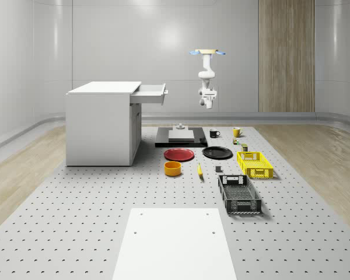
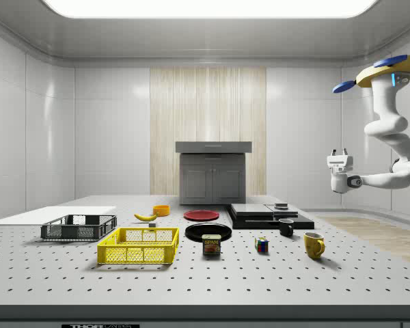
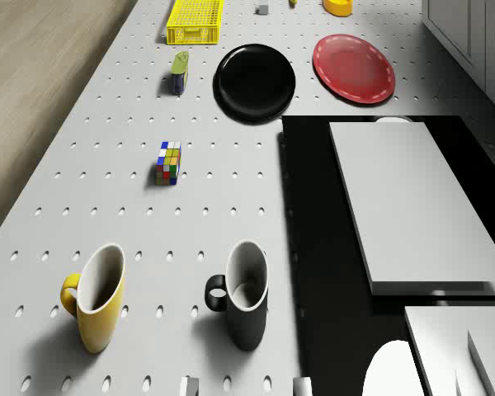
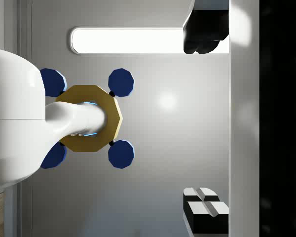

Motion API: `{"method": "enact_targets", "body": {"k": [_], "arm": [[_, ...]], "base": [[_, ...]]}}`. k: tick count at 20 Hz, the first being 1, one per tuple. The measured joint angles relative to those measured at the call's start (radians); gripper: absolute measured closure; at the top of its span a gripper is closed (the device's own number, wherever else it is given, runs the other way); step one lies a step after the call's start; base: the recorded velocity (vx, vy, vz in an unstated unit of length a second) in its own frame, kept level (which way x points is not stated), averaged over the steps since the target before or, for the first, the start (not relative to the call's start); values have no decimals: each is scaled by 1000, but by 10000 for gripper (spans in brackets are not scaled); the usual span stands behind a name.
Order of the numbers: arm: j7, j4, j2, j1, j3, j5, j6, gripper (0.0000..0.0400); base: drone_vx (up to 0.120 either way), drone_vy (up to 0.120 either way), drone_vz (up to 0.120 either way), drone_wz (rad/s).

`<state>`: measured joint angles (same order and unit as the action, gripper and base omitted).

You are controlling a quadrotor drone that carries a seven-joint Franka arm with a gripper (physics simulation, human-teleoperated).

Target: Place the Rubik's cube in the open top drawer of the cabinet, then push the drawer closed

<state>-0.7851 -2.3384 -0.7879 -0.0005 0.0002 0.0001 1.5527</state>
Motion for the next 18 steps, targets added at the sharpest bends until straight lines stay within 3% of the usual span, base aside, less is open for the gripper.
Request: {"method": "enact_targets", "body": {"k": [9, 18], "arm": [[2, 189, 47, -4, 2, 1, -135, 0], [3, 283, 82, -6, 3, 2, -187, 0]], "base": [[0, 0, 0, 0], [0, 0, 0, 0]]}}
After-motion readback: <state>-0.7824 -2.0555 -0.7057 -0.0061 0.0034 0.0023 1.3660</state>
